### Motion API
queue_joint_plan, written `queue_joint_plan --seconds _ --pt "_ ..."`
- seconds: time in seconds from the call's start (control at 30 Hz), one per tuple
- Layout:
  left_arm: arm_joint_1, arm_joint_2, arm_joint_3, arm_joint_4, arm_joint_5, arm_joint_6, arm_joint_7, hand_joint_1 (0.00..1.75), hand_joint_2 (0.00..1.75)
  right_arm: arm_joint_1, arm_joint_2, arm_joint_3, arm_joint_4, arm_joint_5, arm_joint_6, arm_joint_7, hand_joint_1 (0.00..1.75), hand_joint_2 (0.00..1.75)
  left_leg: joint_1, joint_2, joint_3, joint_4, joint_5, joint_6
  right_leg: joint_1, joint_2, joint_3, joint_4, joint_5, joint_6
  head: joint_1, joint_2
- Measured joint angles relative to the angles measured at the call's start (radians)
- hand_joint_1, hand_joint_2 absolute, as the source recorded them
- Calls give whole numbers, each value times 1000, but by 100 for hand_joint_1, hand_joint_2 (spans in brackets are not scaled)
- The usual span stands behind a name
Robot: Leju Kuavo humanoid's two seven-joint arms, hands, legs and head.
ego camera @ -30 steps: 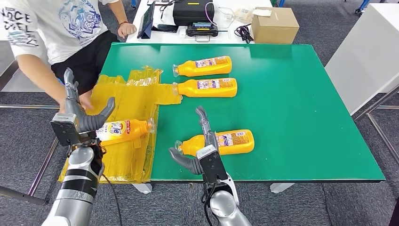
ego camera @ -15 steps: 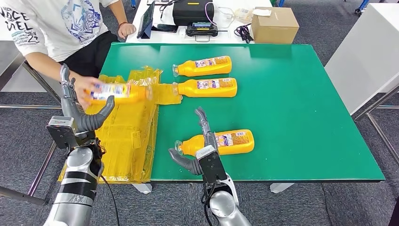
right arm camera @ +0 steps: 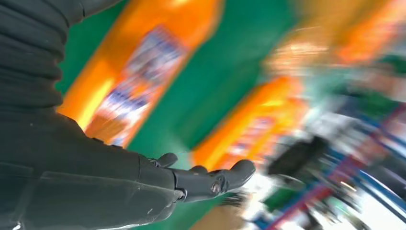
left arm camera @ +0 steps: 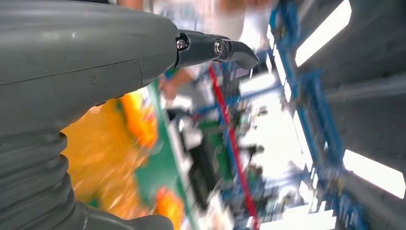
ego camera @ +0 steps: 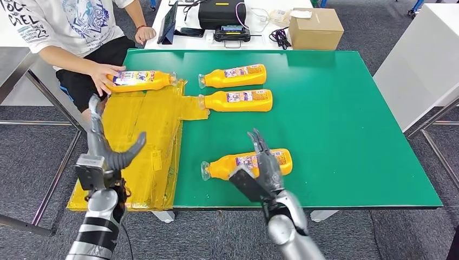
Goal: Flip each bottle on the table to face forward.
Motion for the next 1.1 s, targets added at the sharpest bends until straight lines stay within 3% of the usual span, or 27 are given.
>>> queue_joint_plan --seconds 0.17,0.37,0.67,0.9,1.1 --pt "39 -15 -28 31 -3 -40 0 0 175 -141 -87 -37 173 50 147 29 0 175 -1 0 0 0 1 1 -1 0 0 0 1 2 0 0" --pt "49 -14 -31 34 17 -82 0 0 175 -198 -135 -36 249 8 224 47 0 175 -1 0 -1 0 1 2 -1 0 0 0 1 2 0 0" --pt "49 -23 -31 39 27 -100 0 0 175 -247 -138 -3 315 -53 285 40 0 175 -1 0 -1 0 1 2 -1 0 -1 0 1 2 0 0" --pt "41 -45 -33 62 55 -87 0 0 175 -299 -131 55 378 -156 403 -11 0 175 -1 0 -1 0 1 2 -1 0 -1 0 1 2 0 0" --pt "39 -49 -33 67 57 -85 0 0 175 -307 -131 65 387 -161 410 -14 0 175 -1 0 -1 0 1 2 -1 0 -1 0 1 2 0 0"
